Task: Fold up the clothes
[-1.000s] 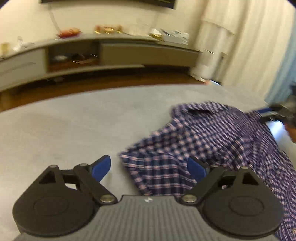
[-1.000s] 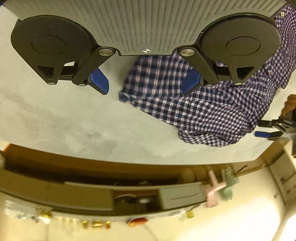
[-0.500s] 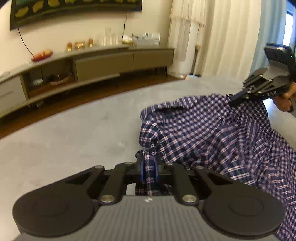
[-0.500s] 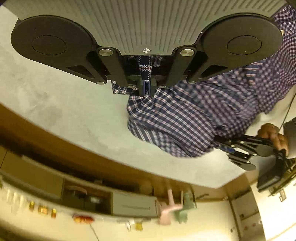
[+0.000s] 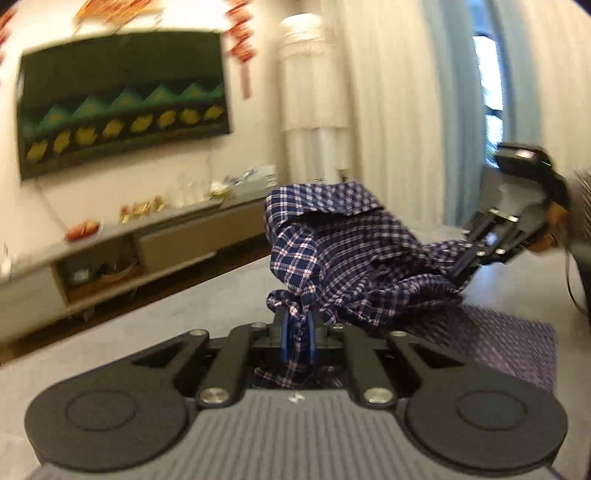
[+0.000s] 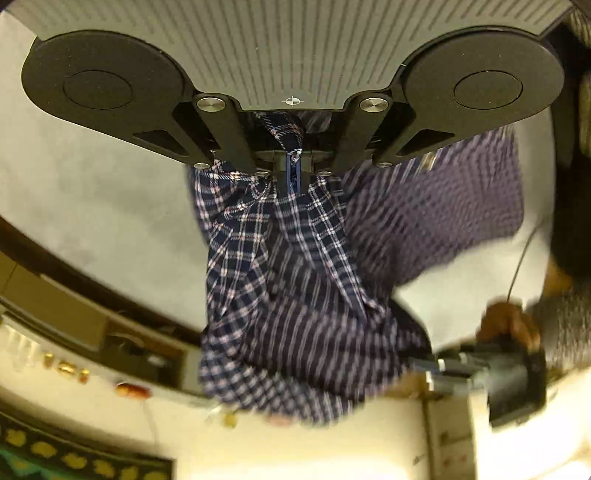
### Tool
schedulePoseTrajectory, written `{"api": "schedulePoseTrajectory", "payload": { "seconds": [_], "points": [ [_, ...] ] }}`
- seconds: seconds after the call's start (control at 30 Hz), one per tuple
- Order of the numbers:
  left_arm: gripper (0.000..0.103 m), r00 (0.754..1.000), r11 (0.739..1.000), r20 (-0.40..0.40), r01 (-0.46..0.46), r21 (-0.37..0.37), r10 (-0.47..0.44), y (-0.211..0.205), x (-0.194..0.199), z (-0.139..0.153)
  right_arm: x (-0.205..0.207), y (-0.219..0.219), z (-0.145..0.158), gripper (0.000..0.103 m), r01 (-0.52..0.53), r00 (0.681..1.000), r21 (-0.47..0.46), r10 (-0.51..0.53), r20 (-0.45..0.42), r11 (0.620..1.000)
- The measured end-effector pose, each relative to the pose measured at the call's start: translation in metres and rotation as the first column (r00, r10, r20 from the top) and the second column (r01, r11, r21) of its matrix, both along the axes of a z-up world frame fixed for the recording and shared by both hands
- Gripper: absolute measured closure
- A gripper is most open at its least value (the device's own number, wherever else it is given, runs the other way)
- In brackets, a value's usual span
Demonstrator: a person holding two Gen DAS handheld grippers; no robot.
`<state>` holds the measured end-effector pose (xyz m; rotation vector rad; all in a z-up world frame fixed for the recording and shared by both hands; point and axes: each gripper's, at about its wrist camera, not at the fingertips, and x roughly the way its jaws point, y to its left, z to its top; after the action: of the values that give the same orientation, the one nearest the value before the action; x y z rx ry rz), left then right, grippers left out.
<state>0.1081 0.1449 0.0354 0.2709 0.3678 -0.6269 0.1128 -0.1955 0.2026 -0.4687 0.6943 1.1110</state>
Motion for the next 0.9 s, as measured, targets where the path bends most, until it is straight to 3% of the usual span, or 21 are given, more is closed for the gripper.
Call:
{"api": "schedulePoseTrajectory", "payload": {
  "seconds": [0.1,0.2,0.27,0.3,0.37,0.43,0.53,0.6,0.73,0.8,0.9],
  "points": [
    [0.09,0.997,0.995,-0.006,0.079,0.055,-0.079,-0.004,-0.049,-0.005,-0.038,-0.015,-0.009,0.103,-0.044,0.998,-0.043,0.042,-0.04,0.998],
    [0.084,0.988,0.981,-0.083,0.143,0.129,-0.133,-0.007,-0.076,-0.023,-0.072,-0.027,-0.026,0.103,-0.103,0.989,-0.118,0.089,-0.115,0.988],
    [0.082,0.977,0.966,-0.132,0.189,0.176,-0.167,-0.01,-0.085,-0.032,-0.087,-0.029,-0.035,0.089,-0.137,0.984,-0.193,0.111,-0.14,0.972],
    [0.078,0.971,0.957,-0.157,0.212,0.199,-0.182,-0.011,-0.089,-0.036,-0.091,-0.031,-0.032,0.076,-0.132,0.984,-0.2,0.105,-0.141,0.971],
    [0.053,0.976,0.947,-0.148,0.196,0.253,-0.162,-0.013,-0.094,-0.041,-0.097,-0.034,-0.025,0.07,-0.117,0.986,-0.206,0.088,-0.145,0.971],
    [0.051,0.984,0.951,-0.126,0.154,0.27,-0.123,-0.013,-0.096,-0.042,-0.105,-0.037,-0.011,0.061,-0.095,0.989,-0.168,0.074,-0.128,0.981],
    [0.052,0.986,0.974,-0.139,0.114,0.198,-0.087,-0.005,-0.09,-0.043,-0.122,-0.037,0.002,0.046,-0.073,0.993,-0.127,0.06,-0.1,0.989],
    [0.051,0.981,0.984,-0.17,0.114,0.135,-0.09,-0.005,-0.092,-0.044,-0.122,-0.04,0.0,0.045,-0.01,0.992,-0.091,-0.001,-0.129,0.996],
    [0.05,0.966,0.987,-0.245,0.113,0.114,-0.082,-0.008,-0.087,-0.051,-0.119,-0.047,-0.004,0.045,0.125,0.972,-0.021,-0.127,-0.198,0.992],
    [0.05,0.957,0.994,-0.277,0.1,0.043,-0.084,0.0,-0.087,-0.045,-0.118,-0.05,-0.006,0.045,0.194,0.954,0.01,-0.187,-0.235,0.981],
    [0.042,0.936,0.994,-0.349,0.006,-0.109,-0.044,0.018,-0.08,-0.036,-0.101,-0.073,-0.017,0.045,0.38,0.845,0.126,-0.289,-0.449,0.916]
  ]
}}
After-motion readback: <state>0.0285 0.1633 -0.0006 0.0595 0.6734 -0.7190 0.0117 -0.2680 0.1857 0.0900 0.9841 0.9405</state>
